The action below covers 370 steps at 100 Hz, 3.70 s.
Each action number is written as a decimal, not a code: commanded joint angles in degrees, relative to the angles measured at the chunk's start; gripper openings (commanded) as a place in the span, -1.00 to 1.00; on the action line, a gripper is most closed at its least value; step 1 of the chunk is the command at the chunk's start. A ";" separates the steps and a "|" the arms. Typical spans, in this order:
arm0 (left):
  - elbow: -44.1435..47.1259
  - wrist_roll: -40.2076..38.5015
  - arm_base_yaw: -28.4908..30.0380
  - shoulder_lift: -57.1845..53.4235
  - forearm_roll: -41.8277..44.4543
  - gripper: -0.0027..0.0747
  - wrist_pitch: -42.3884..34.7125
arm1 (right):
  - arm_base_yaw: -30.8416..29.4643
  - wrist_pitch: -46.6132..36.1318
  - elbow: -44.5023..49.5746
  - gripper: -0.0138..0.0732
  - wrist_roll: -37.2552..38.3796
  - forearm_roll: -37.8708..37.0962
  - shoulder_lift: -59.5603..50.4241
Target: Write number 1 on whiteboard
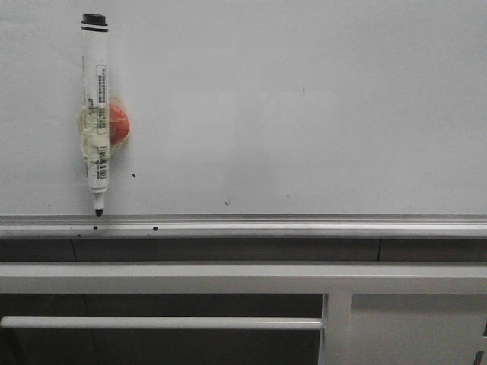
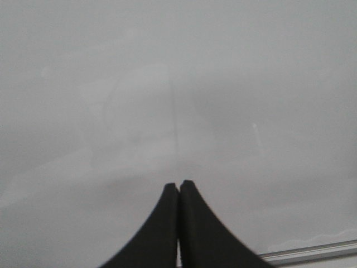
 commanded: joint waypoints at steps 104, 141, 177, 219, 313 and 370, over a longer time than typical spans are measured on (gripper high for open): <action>0.79 20.23 -8.59 2.12 -16.66 0.15 7.56 | 6.89 -3.79 -1.13 -0.83 -1.32 -0.14 1.55; 9.73 20.23 -16.79 2.12 -22.57 0.15 1.55 | 7.03 -3.34 -1.13 -0.83 -1.32 -0.16 1.55; 13.31 20.23 -28.44 7.62 -24.86 -0.07 -6.58 | 7.03 -3.34 -1.13 -0.83 -1.32 -0.16 1.55; 13.31 20.12 -48.05 29.06 -29.02 -0.07 -28.76 | 7.03 -1.86 -1.13 -0.83 -1.32 -0.38 1.55; 12.93 10.53 -59.35 56.69 -28.87 -0.07 -63.06 | 8.49 -2.51 -1.13 -0.83 -1.32 -2.65 1.55; 11.84 3.42 -59.35 58.76 -27.28 -0.08 -65.72 | 8.83 -2.51 -1.13 -0.83 -1.32 -2.94 1.55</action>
